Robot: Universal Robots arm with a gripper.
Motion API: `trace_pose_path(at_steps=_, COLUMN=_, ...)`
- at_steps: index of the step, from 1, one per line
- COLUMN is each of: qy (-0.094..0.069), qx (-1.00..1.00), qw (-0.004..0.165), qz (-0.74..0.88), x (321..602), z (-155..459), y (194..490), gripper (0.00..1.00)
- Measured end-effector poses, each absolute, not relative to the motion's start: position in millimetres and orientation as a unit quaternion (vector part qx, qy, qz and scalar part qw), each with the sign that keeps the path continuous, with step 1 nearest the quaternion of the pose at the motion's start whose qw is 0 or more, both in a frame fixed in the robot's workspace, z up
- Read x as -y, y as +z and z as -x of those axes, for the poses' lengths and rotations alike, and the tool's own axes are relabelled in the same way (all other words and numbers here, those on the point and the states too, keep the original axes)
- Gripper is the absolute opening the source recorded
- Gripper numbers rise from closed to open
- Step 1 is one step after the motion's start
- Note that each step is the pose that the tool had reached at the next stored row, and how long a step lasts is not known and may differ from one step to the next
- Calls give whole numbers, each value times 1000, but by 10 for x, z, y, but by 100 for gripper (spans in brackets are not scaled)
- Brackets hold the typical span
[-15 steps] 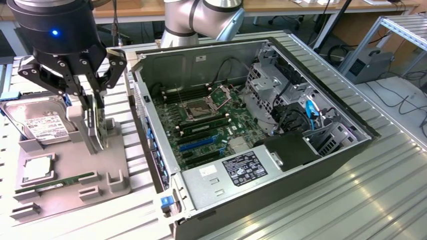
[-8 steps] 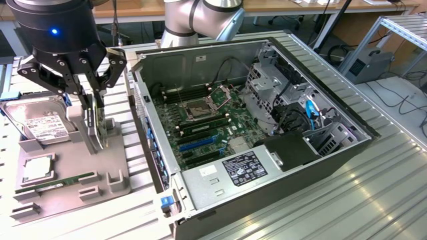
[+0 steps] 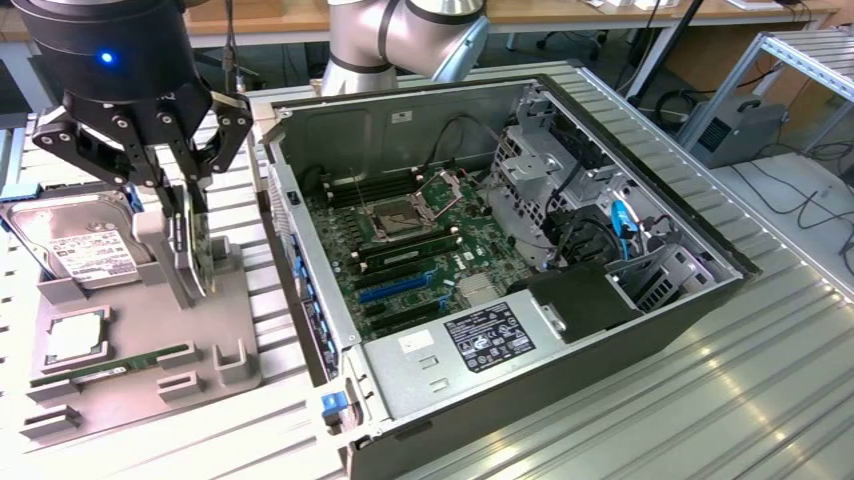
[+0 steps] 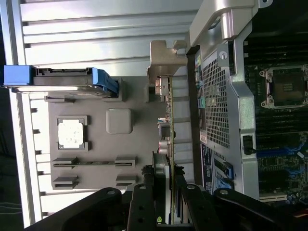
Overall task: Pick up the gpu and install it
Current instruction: 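Pick up the gpu and move the gpu toward the slot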
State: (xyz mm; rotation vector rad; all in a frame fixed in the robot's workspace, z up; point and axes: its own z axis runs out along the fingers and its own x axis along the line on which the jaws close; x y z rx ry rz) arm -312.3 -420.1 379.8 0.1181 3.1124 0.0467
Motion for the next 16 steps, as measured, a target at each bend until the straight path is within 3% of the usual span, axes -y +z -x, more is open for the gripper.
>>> trace_pose_path(at_steps=16, qy=15, qx=-999, qw=13, qz=-38, x=4201, z=3123, y=3839, gripper=27)
